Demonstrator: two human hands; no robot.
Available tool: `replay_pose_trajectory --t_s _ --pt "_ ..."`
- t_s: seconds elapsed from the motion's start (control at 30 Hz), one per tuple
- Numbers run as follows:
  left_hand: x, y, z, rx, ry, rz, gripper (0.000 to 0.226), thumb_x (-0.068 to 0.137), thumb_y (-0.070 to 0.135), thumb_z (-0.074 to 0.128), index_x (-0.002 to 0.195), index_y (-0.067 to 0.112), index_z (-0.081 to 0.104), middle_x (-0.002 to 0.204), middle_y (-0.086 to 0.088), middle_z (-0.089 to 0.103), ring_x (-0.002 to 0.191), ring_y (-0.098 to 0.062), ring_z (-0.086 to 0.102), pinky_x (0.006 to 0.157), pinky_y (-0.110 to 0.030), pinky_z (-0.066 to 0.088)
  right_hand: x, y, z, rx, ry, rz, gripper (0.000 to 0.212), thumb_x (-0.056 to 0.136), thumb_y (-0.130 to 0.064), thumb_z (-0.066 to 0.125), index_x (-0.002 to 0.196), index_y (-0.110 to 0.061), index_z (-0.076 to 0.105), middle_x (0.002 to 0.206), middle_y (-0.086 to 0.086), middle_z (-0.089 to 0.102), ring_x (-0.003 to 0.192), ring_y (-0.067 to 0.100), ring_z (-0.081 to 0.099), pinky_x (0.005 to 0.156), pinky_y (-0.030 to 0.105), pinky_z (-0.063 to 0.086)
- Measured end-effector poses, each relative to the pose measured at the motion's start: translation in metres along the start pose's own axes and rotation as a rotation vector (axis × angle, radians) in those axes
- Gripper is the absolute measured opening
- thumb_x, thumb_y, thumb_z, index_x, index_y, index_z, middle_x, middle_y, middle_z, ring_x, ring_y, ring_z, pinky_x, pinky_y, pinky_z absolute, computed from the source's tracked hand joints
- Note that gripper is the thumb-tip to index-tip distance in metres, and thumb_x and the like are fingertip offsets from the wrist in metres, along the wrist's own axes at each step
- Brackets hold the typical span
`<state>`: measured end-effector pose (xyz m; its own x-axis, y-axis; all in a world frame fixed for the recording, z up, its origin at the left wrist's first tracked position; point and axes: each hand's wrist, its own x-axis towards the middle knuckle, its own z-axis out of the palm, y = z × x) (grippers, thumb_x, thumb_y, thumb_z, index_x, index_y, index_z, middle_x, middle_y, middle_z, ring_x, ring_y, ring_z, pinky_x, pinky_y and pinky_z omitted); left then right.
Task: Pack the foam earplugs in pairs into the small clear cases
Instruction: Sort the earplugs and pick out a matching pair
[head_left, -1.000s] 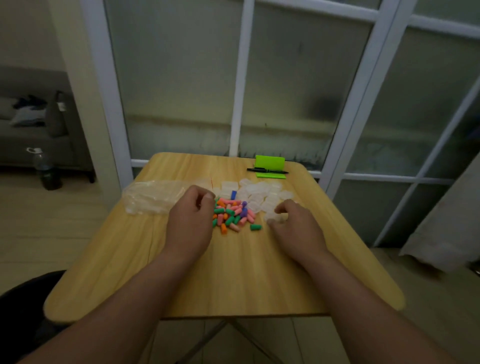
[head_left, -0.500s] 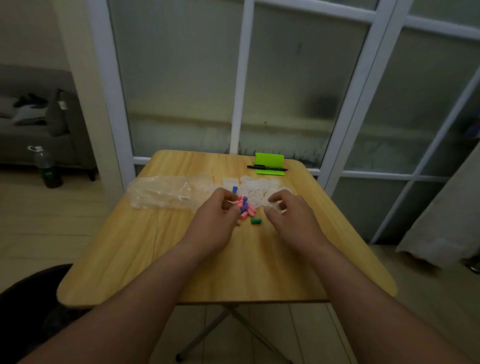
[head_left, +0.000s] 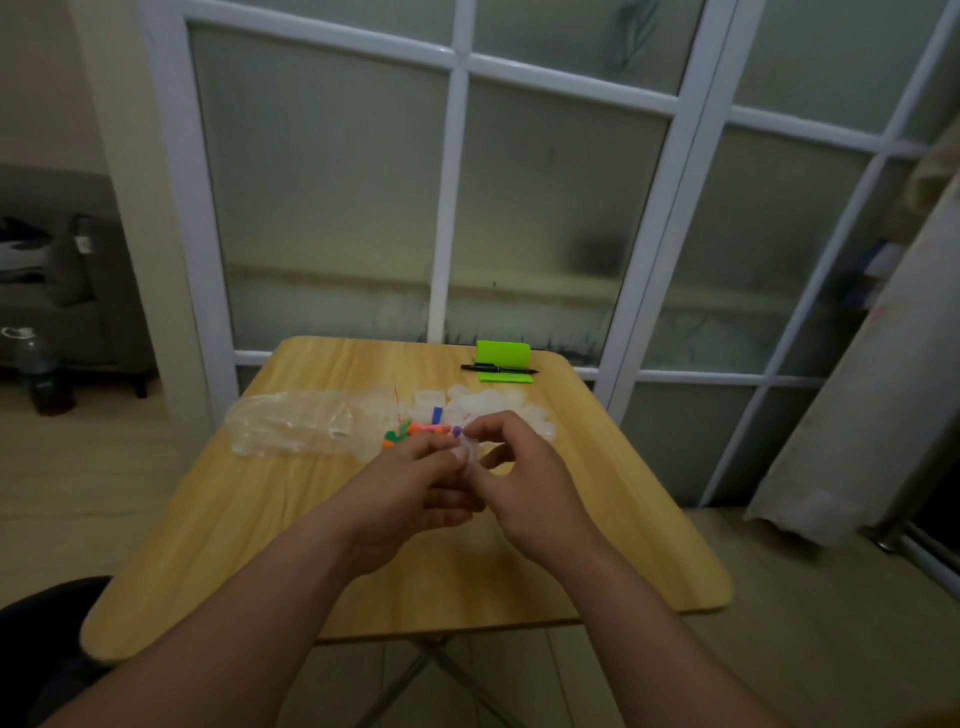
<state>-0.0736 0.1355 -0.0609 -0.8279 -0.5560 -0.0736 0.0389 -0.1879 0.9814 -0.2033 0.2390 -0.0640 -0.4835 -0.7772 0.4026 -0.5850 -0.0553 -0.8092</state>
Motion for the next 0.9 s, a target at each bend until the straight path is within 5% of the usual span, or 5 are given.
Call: replay_pose_trajectory --t_s 0.27,0.4,0.6,0.73,0.9 --pt "0.002 -0.006 -0.010 0.015 0.086 0.054 0.023 0.103 0.017 0.064 0.124 0.008 0.064 0.111 -0.024 0.075 0.091 -0.032 0.076 0.078 -0.037 0.062 0.005 0.007 0.005 0.077 -0.068 0.093 0.013 0.102 -0.031 0.069 0.114 -0.036 0.068 0.109 -0.015 0.072 0.098 0.004 0.067 0.078 0.024 0.059" --pt "0.006 -0.005 -0.015 0.030 0.148 0.064 0.030 0.101 0.022 0.069 0.125 0.006 0.062 0.107 -0.024 0.076 0.084 -0.027 0.075 0.079 -0.040 0.063 0.012 0.012 0.008 0.162 0.008 0.274 0.008 0.103 -0.028 0.066 0.105 -0.032 0.072 0.100 -0.012 0.075 0.095 0.010 0.071 0.084 0.037 0.061" --pt "0.003 -0.008 -0.027 0.138 0.139 0.083 0.027 0.100 0.020 0.070 0.125 0.011 0.065 0.110 -0.028 0.074 0.085 -0.029 0.075 0.077 -0.037 0.063 0.018 0.016 0.023 0.230 -0.121 0.356 0.024 0.099 -0.039 0.068 0.097 -0.016 0.077 0.101 0.008 0.078 0.103 0.028 0.071 0.081 0.038 0.053" --pt "0.002 -0.008 -0.032 0.194 0.069 0.056 0.029 0.101 0.014 0.067 0.129 0.011 0.062 0.112 -0.030 0.072 0.086 -0.027 0.076 0.073 -0.032 0.064 0.018 0.021 0.025 0.308 -0.152 0.378 0.032 0.092 -0.041 0.075 0.091 -0.009 0.074 0.101 0.013 0.078 0.107 0.036 0.071 0.093 0.052 0.055" --pt "-0.003 -0.006 -0.034 0.214 0.007 0.042 0.034 0.101 0.022 0.069 0.133 0.016 0.060 0.108 -0.024 0.076 0.097 -0.034 0.077 0.078 -0.034 0.065 0.016 0.017 0.017 0.396 -0.195 0.406 0.025 0.093 -0.030 0.075 0.094 -0.006 0.073 0.103 0.015 0.079 0.109 0.033 0.072 0.086 0.039 0.049"
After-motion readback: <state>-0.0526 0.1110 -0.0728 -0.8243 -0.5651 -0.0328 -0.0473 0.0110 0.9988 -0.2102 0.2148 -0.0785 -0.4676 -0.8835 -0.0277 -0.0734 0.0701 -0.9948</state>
